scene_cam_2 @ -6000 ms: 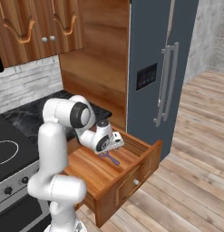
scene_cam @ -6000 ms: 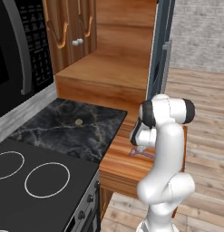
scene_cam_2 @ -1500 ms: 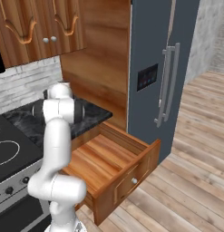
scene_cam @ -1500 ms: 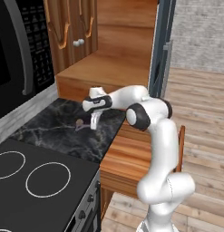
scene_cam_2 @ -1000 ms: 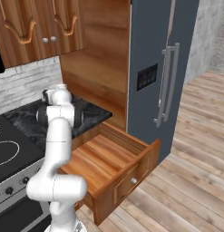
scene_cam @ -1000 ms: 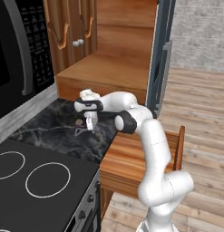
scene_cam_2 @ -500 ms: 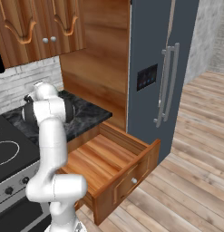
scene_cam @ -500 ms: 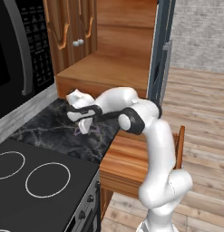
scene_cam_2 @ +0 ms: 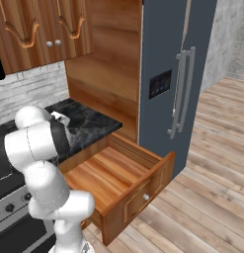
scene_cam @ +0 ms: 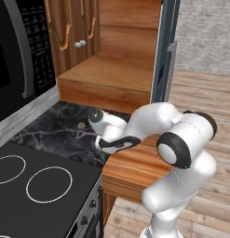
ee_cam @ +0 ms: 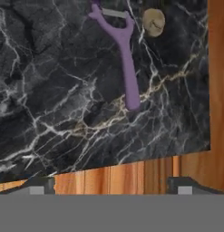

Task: Pick the peeler from the drawer and place it on the counter.

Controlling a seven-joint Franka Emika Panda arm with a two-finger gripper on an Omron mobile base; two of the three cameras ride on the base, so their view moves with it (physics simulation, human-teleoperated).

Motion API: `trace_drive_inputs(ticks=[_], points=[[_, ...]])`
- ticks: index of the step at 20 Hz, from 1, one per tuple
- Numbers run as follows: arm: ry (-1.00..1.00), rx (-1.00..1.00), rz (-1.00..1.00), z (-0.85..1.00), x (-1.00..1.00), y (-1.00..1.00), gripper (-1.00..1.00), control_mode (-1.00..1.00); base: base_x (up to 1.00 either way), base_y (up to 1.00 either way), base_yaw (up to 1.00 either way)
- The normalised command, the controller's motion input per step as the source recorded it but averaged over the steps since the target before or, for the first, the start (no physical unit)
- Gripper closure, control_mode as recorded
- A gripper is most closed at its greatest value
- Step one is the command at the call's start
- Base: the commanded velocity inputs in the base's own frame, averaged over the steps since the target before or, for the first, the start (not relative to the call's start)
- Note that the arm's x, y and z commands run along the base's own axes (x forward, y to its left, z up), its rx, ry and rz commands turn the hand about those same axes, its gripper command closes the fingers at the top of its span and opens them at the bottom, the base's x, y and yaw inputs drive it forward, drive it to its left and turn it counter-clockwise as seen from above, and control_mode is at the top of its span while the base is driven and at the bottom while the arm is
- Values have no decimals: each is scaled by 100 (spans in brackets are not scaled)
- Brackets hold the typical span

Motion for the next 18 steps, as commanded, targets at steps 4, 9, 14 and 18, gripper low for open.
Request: trace_drive_inputs(ticks=[4, 9, 14, 18], points=[[-43, 19, 0, 100, -96, -75, -100, -100, 0, 0, 0], [-35, 17, 0, 100, -100, -71, -100, -100, 0, 0, 0], [-31, 20, 0, 100, -100, -63, -100, -100, 0, 0, 0], [-22, 24, 0, 90, -100, -65, -100, -100, 0, 0, 0]])
